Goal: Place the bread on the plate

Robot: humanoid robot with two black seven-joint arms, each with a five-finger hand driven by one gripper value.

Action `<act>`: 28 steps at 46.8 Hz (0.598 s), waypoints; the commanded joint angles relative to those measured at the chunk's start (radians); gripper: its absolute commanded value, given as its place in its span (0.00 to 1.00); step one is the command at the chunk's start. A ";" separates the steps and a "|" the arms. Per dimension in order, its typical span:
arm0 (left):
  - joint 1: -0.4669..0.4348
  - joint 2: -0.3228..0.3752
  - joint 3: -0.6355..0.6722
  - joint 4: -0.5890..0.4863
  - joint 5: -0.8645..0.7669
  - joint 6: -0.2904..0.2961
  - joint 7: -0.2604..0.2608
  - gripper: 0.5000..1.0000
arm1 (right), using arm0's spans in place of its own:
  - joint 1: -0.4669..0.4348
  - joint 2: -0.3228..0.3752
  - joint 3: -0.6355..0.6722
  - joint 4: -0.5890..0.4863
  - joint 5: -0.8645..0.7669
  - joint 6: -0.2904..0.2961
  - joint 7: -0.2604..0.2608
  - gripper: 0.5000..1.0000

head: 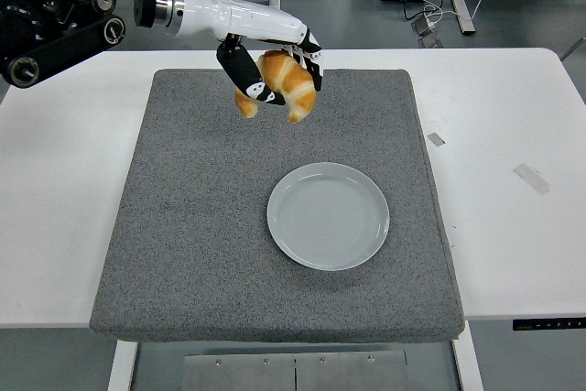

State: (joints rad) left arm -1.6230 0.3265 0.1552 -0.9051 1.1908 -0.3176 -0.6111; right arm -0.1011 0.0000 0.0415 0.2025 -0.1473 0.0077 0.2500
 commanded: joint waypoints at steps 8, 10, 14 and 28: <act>-0.009 -0.075 0.003 0.002 0.007 0.005 0.000 0.00 | -0.002 0.000 0.000 0.000 0.000 0.000 0.000 1.00; -0.009 -0.089 0.012 0.002 0.012 0.008 0.000 0.00 | -0.002 0.000 0.000 0.000 -0.002 0.000 0.000 1.00; -0.009 -0.122 0.030 0.002 0.010 0.012 0.000 0.00 | -0.003 0.000 0.000 0.000 0.000 0.000 0.000 1.00; 0.008 -0.222 0.109 0.011 0.012 0.068 0.000 0.00 | -0.005 0.000 -0.002 0.000 0.000 0.000 0.000 1.00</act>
State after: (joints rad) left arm -1.6202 0.1190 0.2454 -0.8986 1.2042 -0.2587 -0.6108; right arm -0.1063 0.0000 0.0415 0.2024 -0.1473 0.0077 0.2499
